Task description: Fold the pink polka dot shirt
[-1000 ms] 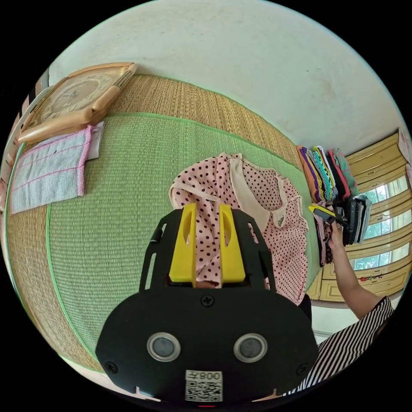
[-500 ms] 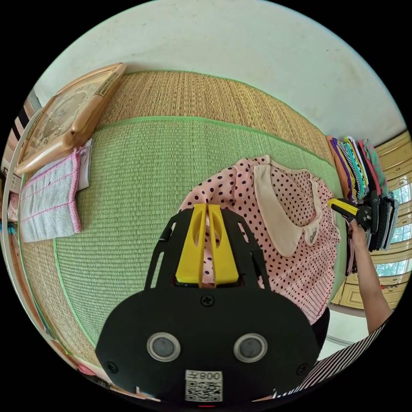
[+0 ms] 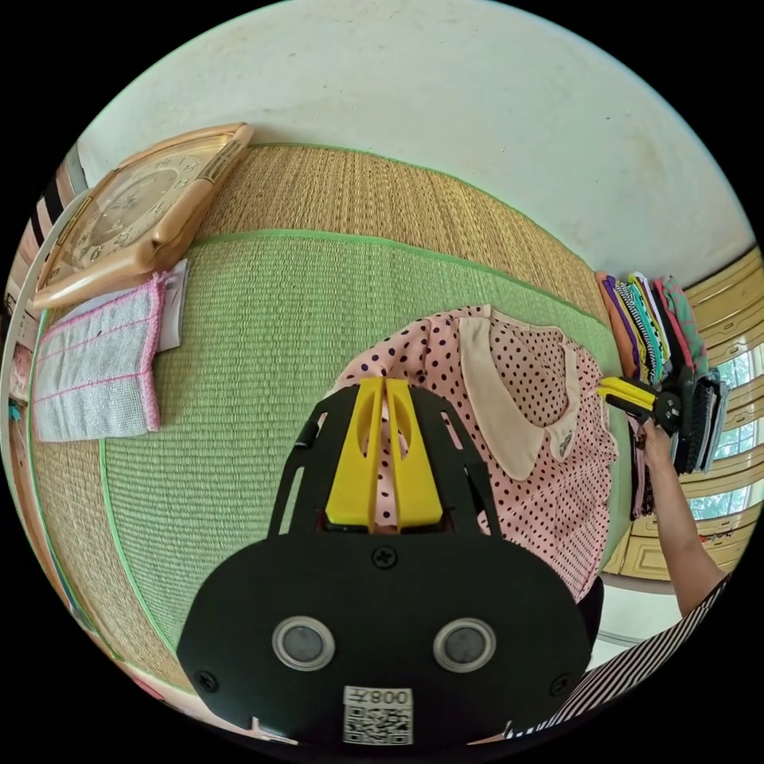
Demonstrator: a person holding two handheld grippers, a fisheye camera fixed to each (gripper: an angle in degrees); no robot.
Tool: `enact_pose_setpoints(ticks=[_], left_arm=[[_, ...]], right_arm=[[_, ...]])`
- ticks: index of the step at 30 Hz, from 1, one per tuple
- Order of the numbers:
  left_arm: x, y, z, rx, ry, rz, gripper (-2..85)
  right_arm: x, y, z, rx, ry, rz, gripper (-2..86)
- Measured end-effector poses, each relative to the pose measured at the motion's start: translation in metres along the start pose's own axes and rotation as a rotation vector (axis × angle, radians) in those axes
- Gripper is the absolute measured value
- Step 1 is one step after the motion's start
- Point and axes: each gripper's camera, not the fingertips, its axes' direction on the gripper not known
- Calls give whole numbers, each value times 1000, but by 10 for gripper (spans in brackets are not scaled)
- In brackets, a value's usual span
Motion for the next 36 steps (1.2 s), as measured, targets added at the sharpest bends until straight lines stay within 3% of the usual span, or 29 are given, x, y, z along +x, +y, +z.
enact_pose_setpoints(ticks=[6,13,21,27,30,34,36], left_arm=[[4,-8,9,-8,-11,13,5],[5,-16,5,66,38,7,5],[11,-20,36,33,-25,0,15],[26,-17,31,157,95,59,29],[44,-22,49,124,83,120,35],[54,-29,87,0,-39,117,39],[53,-26,86,41,14,103,37]], right_arm=[[-3,-13,7,-27,24,-12,1],[31,-7,-18,11,47,36,-6],[68,-5,23,-80,13,158,-5],[71,3,0,95,-81,150,-4],[60,-6,2,121,-80,99,-4],[64,-19,42,18,-92,80,-4],[78,-15,38,46,-158,129,-3]])
